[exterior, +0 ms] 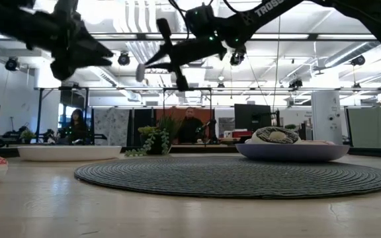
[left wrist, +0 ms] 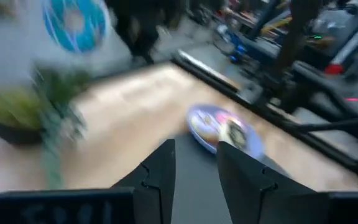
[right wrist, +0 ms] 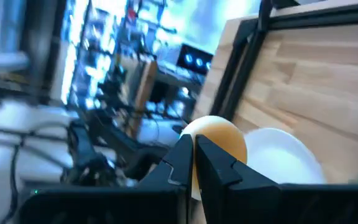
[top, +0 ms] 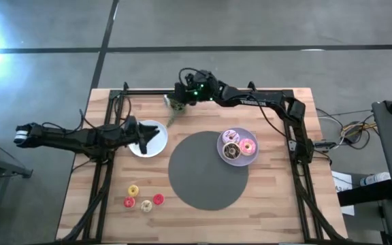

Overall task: Pick & Place donuts
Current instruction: Put the small blue donut on the white plate

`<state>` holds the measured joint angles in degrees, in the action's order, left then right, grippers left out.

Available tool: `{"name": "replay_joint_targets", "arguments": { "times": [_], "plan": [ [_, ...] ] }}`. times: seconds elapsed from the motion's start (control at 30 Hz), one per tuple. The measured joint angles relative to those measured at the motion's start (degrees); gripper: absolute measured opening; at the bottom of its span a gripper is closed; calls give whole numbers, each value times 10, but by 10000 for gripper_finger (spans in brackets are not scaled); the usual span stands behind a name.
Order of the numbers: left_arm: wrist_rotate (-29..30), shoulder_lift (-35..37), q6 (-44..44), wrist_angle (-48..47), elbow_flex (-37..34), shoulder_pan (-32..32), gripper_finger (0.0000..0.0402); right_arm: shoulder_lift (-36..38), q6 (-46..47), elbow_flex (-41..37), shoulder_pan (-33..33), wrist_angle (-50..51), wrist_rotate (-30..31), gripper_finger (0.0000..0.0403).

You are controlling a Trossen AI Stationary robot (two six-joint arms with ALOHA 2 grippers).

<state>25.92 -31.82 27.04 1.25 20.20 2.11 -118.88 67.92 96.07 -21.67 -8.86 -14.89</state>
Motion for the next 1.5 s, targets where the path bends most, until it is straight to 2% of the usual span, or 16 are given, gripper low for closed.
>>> {"name": "replay_joint_targets", "arguments": {
  "times": [0.17, 0.27, 0.37, 0.5, 0.67, 0.83, 0.97, 1.33, 1.5],
  "plan": [
    [177, -10, -97, -36, 47, 9, 92, -2, 57, 0, 18, -15, 40, 8],
    [228, -21, -197, -36, 69, 9, 92, -2, 88, 0, 23, -64, 50, 8],
    [230, -37, -257, -34, 81, 7, 92, -2, 100, 0, 26, -97, 77, 8],
    [232, -54, -260, -27, 84, 7, 103, -2, 123, 0, 30, -103, 90, 8],
    [256, -83, -293, -5, 84, 7, 154, -2, 136, 0, 44, -106, 106, 9],
    [307, -122, -390, 31, 84, 7, 195, -2, 168, 0, 53, -114, 130, 8],
    [314, -150, -424, 88, 84, 6, 200, -2, 188, 0, 58, -111, 159, 8],
    [331, -179, -423, 131, 84, 5, 199, -2, 211, 0, 76, -104, 168, 8],
    [331, -179, -448, 171, 84, -2, 199, -2, 213, 0, 84, -101, 172, 8]
  ]
}}
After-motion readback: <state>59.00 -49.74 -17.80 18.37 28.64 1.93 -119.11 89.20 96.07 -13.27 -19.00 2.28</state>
